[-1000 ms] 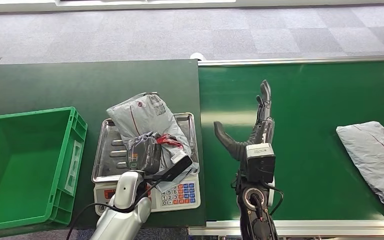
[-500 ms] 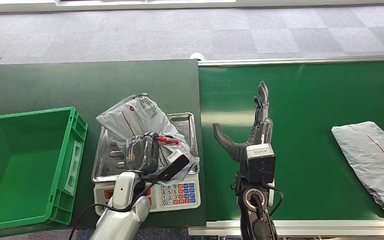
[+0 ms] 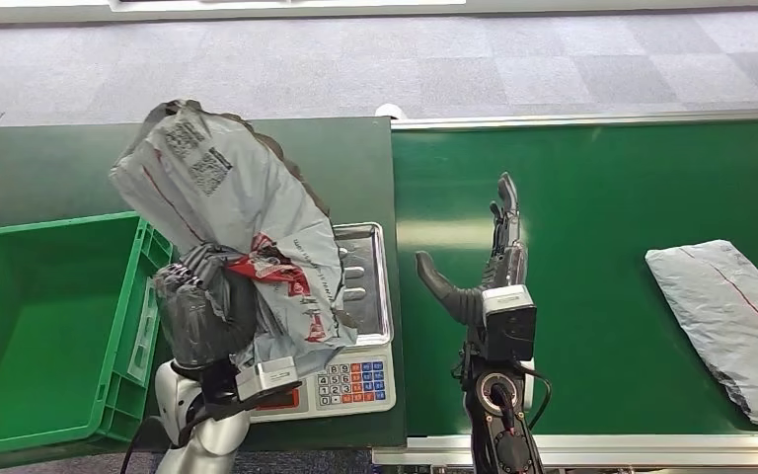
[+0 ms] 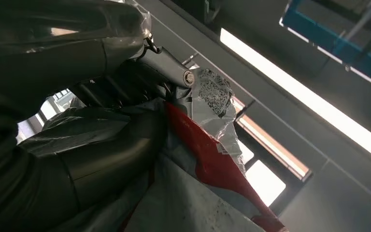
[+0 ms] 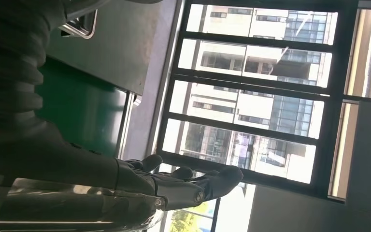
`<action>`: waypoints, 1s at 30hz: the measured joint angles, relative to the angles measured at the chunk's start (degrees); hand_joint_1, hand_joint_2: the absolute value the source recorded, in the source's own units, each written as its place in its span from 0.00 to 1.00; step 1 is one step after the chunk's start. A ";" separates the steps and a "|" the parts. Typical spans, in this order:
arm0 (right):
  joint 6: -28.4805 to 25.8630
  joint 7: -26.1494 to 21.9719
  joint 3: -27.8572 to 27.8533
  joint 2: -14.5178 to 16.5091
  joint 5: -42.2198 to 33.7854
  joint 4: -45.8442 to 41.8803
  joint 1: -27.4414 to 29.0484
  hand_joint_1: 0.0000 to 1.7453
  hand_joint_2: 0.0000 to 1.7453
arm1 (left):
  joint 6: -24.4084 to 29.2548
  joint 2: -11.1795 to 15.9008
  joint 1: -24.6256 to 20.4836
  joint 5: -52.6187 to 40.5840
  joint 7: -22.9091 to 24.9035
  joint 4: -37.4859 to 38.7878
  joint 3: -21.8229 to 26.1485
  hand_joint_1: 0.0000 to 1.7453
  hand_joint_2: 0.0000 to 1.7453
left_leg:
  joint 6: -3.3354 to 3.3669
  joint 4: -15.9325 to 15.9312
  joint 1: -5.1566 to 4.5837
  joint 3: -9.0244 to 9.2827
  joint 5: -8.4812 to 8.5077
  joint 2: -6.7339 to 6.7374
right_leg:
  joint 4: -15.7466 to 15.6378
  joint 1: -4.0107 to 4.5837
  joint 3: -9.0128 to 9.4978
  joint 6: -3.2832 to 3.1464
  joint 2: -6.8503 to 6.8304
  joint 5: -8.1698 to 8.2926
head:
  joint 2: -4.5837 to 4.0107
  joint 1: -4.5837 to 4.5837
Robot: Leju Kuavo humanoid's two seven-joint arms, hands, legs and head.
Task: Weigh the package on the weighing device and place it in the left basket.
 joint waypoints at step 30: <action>5.10 -2.78 -14.60 -1.03 -3.62 10.14 6.70 0.00 1.00 | -0.04 1.52 1.09 -1.15 8.58 1.19 47.73 0.00 1.00 | -0.01 -0.02 0.00 0.00 -0.05 0.02 | 0.00 0.02 -0.02 -0.03 0.00 -0.04 | 0.00 0.02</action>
